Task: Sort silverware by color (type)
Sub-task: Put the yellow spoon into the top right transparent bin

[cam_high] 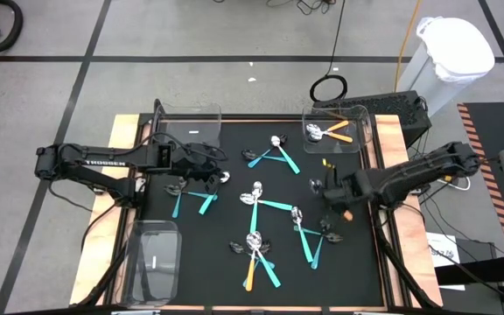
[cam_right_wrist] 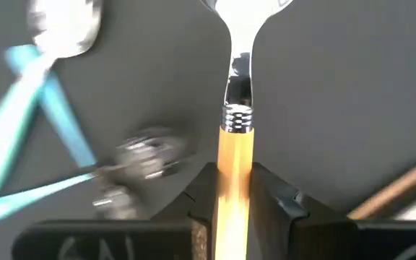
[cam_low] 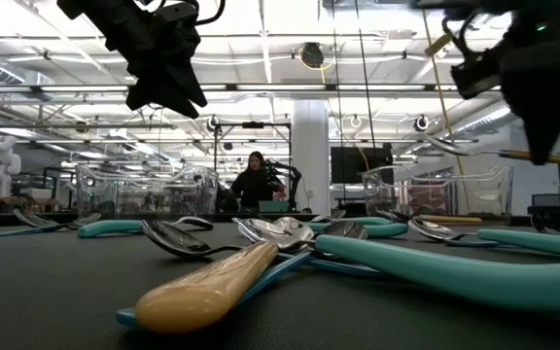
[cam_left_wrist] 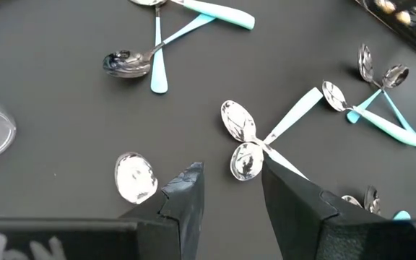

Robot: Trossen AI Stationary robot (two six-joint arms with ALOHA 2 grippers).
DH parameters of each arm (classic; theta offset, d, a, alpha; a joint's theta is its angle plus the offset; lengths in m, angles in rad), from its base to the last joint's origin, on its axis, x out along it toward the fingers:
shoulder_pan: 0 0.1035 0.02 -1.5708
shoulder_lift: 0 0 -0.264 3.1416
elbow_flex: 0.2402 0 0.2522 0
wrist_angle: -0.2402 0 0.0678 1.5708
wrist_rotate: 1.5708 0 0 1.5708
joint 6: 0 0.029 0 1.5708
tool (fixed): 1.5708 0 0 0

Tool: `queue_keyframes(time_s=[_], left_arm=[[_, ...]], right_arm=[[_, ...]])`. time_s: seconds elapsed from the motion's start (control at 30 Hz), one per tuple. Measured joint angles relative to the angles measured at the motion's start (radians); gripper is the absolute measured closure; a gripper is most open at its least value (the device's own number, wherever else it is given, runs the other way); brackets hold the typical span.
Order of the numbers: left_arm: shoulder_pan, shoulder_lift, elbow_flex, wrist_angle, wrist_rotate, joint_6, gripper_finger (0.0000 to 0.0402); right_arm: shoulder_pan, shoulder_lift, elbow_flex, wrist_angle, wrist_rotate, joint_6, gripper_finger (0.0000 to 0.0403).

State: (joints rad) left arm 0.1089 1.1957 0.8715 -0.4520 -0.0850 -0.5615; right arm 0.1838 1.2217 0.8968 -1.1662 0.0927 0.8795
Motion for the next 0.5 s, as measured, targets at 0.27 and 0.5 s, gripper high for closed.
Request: queue_keyframes(time_s=[0.27, 0.5], left_arm=[[0.000, 0.000, 0.000, -0.001, -0.002, -0.007, 0.0260], [0.000, 0.000, 0.000, -0.002, -0.002, -0.008, 0.0260]], right_arm=[[-0.252, -0.001, 0.072, -0.123, 0.383, -0.439, 0.0354], [-0.522, 0.019, 0.071, 0.008, 0.590, -0.831, 0.0353]])
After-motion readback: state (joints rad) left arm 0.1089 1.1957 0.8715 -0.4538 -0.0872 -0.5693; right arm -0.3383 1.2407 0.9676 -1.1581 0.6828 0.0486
